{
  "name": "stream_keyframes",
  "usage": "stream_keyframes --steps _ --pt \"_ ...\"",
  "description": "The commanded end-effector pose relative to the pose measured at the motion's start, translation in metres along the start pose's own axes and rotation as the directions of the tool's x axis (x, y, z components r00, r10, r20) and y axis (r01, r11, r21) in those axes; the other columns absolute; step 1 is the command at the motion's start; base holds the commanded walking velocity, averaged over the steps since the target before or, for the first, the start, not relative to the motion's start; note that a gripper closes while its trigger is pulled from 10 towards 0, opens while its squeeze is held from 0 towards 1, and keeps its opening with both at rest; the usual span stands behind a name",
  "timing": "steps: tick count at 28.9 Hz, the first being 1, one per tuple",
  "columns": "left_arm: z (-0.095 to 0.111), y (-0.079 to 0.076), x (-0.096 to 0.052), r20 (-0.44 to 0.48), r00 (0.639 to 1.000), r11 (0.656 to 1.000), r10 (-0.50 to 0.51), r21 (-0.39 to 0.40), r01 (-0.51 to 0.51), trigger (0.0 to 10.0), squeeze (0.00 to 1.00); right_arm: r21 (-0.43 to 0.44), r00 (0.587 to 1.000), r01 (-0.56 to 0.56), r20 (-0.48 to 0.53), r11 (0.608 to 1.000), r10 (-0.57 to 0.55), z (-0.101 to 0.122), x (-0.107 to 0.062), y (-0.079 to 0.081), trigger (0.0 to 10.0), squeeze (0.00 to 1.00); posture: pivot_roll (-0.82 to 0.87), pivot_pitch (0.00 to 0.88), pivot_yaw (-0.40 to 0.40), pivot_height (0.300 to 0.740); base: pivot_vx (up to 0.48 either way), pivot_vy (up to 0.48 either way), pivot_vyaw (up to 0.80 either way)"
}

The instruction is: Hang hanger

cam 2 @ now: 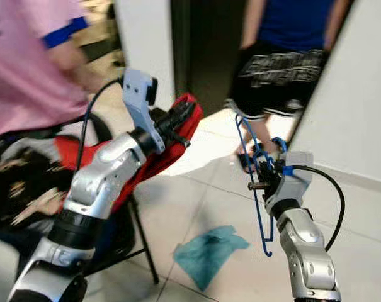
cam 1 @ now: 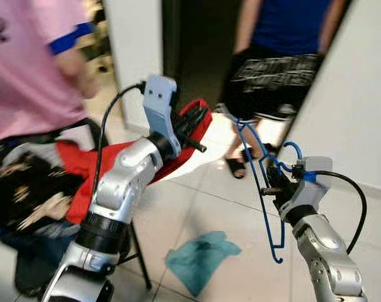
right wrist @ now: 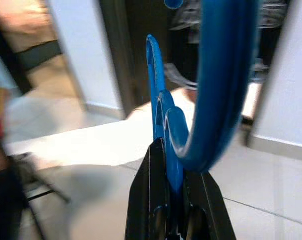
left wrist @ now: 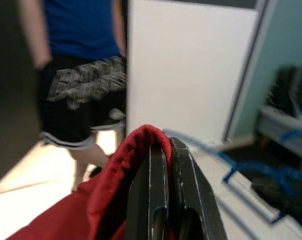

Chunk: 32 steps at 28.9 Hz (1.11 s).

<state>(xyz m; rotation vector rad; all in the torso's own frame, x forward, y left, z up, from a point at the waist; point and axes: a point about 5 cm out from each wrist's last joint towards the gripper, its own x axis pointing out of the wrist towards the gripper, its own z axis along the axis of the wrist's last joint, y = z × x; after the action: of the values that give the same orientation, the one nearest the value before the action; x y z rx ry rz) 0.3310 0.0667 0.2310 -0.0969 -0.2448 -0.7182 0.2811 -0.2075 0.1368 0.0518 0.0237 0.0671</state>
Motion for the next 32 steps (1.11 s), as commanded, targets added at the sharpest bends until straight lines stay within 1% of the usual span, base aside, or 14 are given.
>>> stream_keyframes --steps 1,8,11,16,18,20,21,22,23,24,25,27,29,32 --pt "0.003 0.003 -0.003 0.02 1.0 0.999 0.012 0.032 -0.013 10.0 0.0 0.001 1.0 0.004 0.005 1.0 -0.004 0.001 0.001 0.001 10.0 0.0 0.02 0.019 -0.004 0.74 0.0 0.0 -0.77" --pt "-0.003 -0.002 -0.007 0.029 0.998 0.998 0.052 0.026 -0.053 10.0 0.0 -0.008 1.0 0.012 -0.001 1.0 -0.012 0.001 0.002 -0.001 10.0 0.0 0.01 0.019 -0.012 0.74 0.0 0.0 -0.77" --pt "-0.008 -0.004 -0.008 0.025 0.997 0.997 0.075 0.008 -0.076 10.0 0.0 -0.034 1.0 0.021 -0.014 0.999 -0.021 0.001 0.002 -0.004 10.0 0.0 0.0 0.014 -0.02 0.74 0.0 0.0 -0.77" --pt "-0.013 -0.003 -0.011 0.007 0.997 0.996 0.079 0.042 -0.079 10.0 0.0 -0.053 0.999 0.029 -0.019 0.998 -0.03 0.001 0.004 -0.007 10.0 0.0 0.0 0.014 -0.02 0.74 0.0 0.0 -0.77" --pt "-0.02 0.005 -0.02 -0.025 0.994 0.992 0.105 0.073 -0.103 10.0 0.0 -0.085 0.999 0.037 -0.028 0.996 -0.04 0.002 0.006 -0.009 10.0 0.0 -0.01 0.014 -0.023 0.74 0.0 0.0 -0.77" --pt "-0.02 0.005 -0.02 -0.025 0.994 0.992 0.105 0.073 -0.103 10.0 0.0 -0.085 0.999 0.037 -0.028 0.996 -0.04 0.002 0.006 -0.009 10.0 0.0 -0.01 0.014 -0.023 0.74 0.0 0.0 -0.77" --pt "-0.024 0.01 -0.026 -0.039 0.991 0.989 0.128 0.08 -0.124 10.0 0.0 -0.103 0.999 0.039 -0.031 0.994 -0.043 0.002 0.006 -0.01 10.0 0.0 -0.01 0.014 -0.024 0.74 0.0 0.0 -0.77" --pt "-0.024 0.01 -0.026 -0.039 0.991 0.989 0.128 0.08 -0.124 10.0 0.0 -0.103 0.999 0.039 -0.031 0.994 -0.043 0.002 0.006 -0.01 10.0 0.0 -0.01 0.014 -0.024 0.74 0.0 0.0 -0.77" --pt "-0.032 0.018 -0.037 -0.064 0.981 0.981 0.181 0.084 -0.175 10.0 0.0 -0.117 0.998 0.039 -0.037 0.992 -0.044 0.003 0.006 -0.011 10.0 0.0 -0.01 0.016 -0.024 0.74 0.0 0.0 -0.77" --pt "-0.032 0.018 -0.037 -0.064 0.981 0.981 0.181 0.084 -0.175 10.0 0.0 -0.117 0.998 0.039 -0.037 0.992 -0.044 0.003 0.006 -0.011 10.0 0.0 -0.01 0.016 -0.024 0.74 0.0 0.0 -0.77" --pt "-0.044 0.027 -0.05 -0.098 0.966 0.97 0.239 0.059 -0.234 10.0 0.0 -0.129 0.998 0.039 -0.045 0.991 -0.045 0.002 0.005 -0.012 10.0 0.0 -0.01 0.017 -0.028 0.74 0.0 0.0 -0.77" --pt "-0.044 0.027 -0.05 -0.098 0.966 0.97 0.239 0.059 -0.234 10.0 0.0 -0.129 0.998 0.039 -0.045 0.991 -0.045 0.002 0.005 -0.012 10.0 0.0 -0.01 0.017 -0.028 0.74 0.0 0.0 -0.77" --pt "-0.063 0.034 -0.068 -0.151 0.939 0.951 0.309 0.021 -0.309 10.0 0.0 -0.145 0.997 0.038 -0.063 0.989 -0.048 -0.001 0.002 -0.014 10.0 0.0 -0.02 0.023 -0.03 0.74 0.0 0.0 -0.77" --pt "-0.066 0.032 -0.071 -0.156 0.938 0.95 0.31 0.003 -0.313 10.0 0.0 -0.15 0.997 0.035 -0.068 0.988 -0.046 -0.002 -0.001 -0.015 10.0 0.0 -0.02 0.024 -0.029 0.74 0.0 0.0 -0.77"
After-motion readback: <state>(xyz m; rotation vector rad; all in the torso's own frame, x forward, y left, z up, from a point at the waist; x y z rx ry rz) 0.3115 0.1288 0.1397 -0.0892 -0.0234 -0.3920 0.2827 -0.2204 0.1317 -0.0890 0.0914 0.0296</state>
